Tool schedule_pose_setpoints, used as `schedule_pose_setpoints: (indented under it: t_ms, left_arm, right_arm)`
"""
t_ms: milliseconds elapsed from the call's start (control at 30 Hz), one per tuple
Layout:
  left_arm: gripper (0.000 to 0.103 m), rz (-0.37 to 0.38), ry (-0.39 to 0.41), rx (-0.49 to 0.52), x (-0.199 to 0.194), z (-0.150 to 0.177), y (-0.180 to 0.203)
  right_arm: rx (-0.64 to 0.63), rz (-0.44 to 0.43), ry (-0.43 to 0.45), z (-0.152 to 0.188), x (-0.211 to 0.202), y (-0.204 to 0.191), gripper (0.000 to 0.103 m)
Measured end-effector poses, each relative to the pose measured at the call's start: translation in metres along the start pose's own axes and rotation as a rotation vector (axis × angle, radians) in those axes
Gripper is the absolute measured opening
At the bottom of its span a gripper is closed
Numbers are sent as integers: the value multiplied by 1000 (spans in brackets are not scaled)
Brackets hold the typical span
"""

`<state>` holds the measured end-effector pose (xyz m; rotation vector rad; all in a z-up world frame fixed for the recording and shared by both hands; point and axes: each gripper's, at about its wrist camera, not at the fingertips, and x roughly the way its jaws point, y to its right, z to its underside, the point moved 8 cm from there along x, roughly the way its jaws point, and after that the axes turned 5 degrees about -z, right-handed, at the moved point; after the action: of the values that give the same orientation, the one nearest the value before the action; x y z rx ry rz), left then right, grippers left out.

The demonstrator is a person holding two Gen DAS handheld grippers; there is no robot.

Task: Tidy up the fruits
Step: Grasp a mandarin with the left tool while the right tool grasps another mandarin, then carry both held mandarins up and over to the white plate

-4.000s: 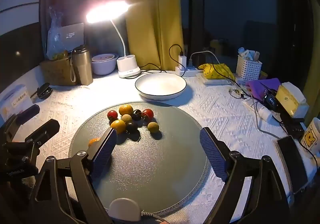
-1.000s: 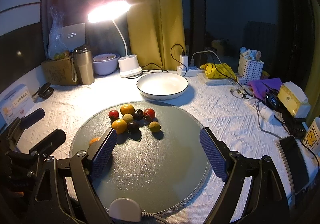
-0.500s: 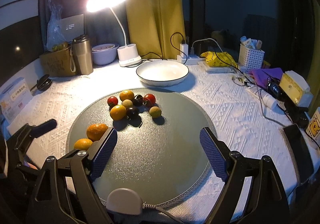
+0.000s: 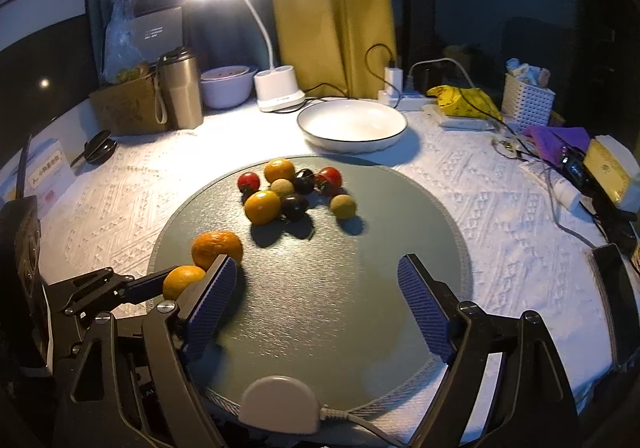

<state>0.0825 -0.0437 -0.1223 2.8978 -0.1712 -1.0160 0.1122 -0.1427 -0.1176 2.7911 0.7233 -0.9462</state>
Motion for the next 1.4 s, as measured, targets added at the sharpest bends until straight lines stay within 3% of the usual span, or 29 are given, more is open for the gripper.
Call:
schedule_pose_setpoints:
  t_ms: [333, 700, 767, 933, 1400]
  left_arm:
    - [42, -44, 44, -59, -15, -7, -39]
    - [42, -95, 37, -114, -13, -9, -77]
    - [42, -102, 36, -115, -12, -9, -81]
    - [42, -119, 23, -119, -10, -9, -88]
    - [42, -143, 20, -104, -1, -28, -83]
  right_arm:
    - [-37, -78, -61, -5, 34, -31, 79]
    - [-50, -160, -140, -1, 68, -61, 70]
    - [-51, -175, -147, 0, 71, -65, 60]
    - [-52, -207, -177, 3, 82, -70, 48]
    - [-71, -238, -157, -10, 84, -67, 47]
